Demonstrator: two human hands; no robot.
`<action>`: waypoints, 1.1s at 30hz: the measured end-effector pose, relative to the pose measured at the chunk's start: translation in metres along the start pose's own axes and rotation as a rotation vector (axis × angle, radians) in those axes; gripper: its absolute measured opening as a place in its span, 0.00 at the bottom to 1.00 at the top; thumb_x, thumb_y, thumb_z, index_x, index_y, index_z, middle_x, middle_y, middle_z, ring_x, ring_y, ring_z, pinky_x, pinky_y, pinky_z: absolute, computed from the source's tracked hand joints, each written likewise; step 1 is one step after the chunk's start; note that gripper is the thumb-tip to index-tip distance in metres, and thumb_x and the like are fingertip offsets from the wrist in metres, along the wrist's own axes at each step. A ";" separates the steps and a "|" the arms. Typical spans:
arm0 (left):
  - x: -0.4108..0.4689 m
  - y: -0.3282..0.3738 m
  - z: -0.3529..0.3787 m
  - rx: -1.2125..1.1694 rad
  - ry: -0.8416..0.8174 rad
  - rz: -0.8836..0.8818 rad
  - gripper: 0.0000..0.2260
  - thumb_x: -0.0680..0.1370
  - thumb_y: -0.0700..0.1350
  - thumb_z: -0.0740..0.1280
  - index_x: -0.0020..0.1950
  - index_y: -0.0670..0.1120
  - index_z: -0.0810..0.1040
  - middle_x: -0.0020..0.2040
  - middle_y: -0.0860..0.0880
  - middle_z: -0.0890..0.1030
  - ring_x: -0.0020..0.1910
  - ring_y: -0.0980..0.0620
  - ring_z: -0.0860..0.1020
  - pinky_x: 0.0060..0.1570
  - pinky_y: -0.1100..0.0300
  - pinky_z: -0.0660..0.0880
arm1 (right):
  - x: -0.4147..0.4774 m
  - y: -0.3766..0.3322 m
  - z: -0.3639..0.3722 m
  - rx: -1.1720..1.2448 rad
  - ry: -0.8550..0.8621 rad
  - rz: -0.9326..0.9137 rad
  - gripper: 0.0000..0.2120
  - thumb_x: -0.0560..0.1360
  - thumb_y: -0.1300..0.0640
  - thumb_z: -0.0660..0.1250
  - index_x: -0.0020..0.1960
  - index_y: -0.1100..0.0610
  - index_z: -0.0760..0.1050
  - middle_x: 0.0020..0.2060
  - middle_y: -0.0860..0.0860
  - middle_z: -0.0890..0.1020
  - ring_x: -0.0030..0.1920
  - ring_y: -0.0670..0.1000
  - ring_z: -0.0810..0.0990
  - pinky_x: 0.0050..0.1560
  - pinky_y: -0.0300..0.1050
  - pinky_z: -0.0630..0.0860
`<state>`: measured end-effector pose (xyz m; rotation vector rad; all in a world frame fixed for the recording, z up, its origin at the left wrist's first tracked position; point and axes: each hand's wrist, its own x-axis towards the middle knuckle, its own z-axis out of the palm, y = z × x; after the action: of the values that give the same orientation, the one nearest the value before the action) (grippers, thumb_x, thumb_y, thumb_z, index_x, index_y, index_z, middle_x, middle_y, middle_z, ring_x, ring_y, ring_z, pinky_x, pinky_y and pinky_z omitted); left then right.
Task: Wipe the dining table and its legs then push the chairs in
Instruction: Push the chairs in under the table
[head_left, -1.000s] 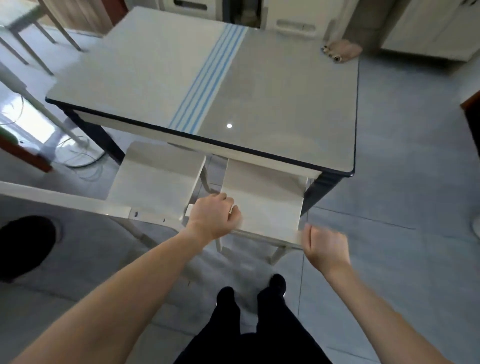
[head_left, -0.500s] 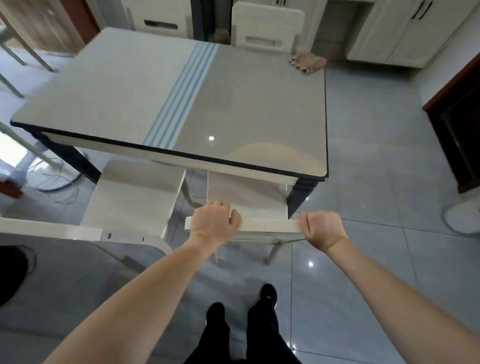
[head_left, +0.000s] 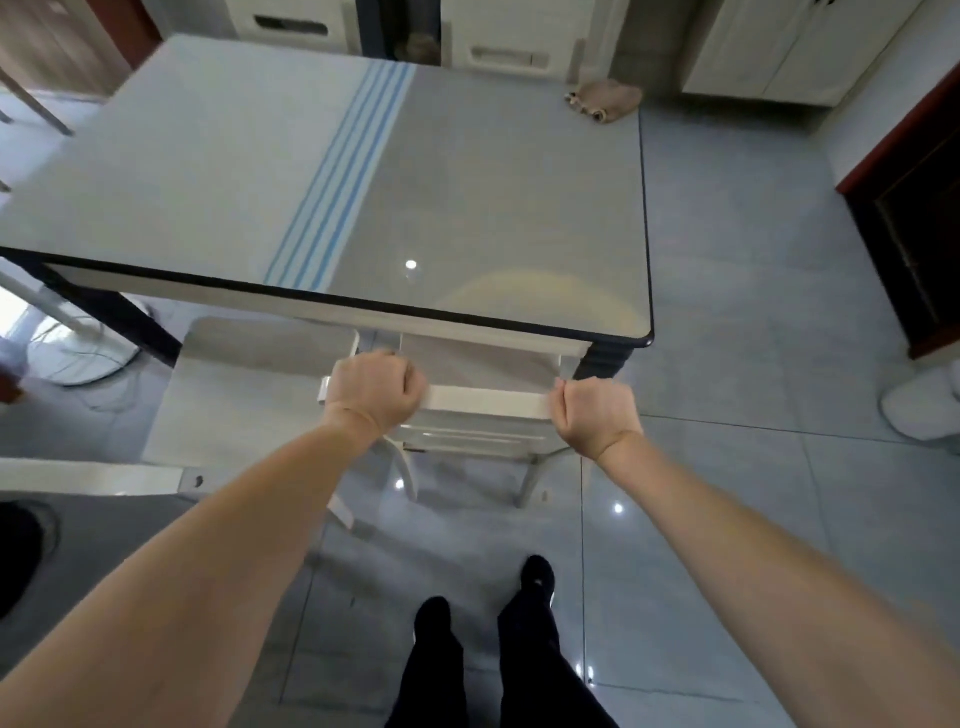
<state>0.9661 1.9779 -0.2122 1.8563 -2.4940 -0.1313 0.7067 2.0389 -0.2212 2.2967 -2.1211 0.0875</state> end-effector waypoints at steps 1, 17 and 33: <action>0.003 0.005 0.000 -0.004 0.009 0.007 0.18 0.77 0.52 0.52 0.34 0.46 0.74 0.35 0.47 0.75 0.36 0.43 0.77 0.38 0.55 0.74 | 0.003 0.007 0.001 -0.011 0.015 -0.011 0.27 0.75 0.50 0.39 0.28 0.57 0.70 0.24 0.56 0.75 0.27 0.60 0.77 0.27 0.40 0.53; 0.062 0.011 0.013 -0.026 0.066 0.014 0.18 0.76 0.51 0.52 0.35 0.45 0.76 0.37 0.48 0.76 0.34 0.44 0.75 0.34 0.57 0.66 | 0.057 0.041 0.018 -0.033 0.149 0.006 0.21 0.72 0.56 0.53 0.23 0.60 0.69 0.17 0.59 0.73 0.16 0.60 0.72 0.22 0.39 0.62; 0.102 -0.001 0.005 -0.031 0.067 -0.003 0.19 0.76 0.50 0.53 0.31 0.44 0.74 0.32 0.45 0.76 0.31 0.42 0.72 0.30 0.58 0.62 | 0.094 0.038 0.012 -0.008 0.061 0.070 0.30 0.74 0.49 0.42 0.30 0.65 0.74 0.29 0.65 0.79 0.30 0.65 0.79 0.31 0.44 0.63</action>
<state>0.9376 1.8798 -0.2202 1.8219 -2.4312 -0.1056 0.6768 1.9414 -0.2297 2.1865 -2.1682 0.1476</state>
